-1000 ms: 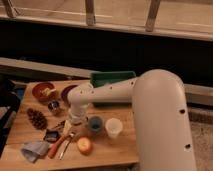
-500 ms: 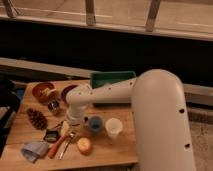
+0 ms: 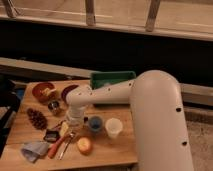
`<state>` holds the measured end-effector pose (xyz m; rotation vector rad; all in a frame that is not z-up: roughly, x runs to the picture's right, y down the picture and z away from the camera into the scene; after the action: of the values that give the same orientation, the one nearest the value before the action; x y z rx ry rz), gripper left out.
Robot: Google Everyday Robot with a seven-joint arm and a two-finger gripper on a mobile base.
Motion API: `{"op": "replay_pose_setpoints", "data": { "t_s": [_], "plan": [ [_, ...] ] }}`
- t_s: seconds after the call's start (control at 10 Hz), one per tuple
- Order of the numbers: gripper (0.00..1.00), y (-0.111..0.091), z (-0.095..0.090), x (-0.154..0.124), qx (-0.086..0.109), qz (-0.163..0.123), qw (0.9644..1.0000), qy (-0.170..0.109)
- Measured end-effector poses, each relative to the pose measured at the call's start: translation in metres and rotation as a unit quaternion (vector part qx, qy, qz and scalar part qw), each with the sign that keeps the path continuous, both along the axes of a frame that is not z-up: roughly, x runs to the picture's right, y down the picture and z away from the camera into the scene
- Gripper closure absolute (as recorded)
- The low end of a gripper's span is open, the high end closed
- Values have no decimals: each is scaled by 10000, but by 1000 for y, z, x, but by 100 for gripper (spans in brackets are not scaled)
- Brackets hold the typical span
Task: Place fork in table surface
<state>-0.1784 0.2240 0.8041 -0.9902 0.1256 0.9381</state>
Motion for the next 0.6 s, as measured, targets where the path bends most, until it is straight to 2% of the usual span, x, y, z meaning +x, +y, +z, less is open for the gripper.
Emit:
{"op": "replay_pose_setpoints", "data": {
  "t_s": [0.1,0.2,0.6],
  "plan": [
    [31,1,1,0,10,0,10000,-4],
    [40,1,1,0,48,-16,10000,11],
    [80,1,-1,-7,139,-58,9999,-15]
  ]
}}
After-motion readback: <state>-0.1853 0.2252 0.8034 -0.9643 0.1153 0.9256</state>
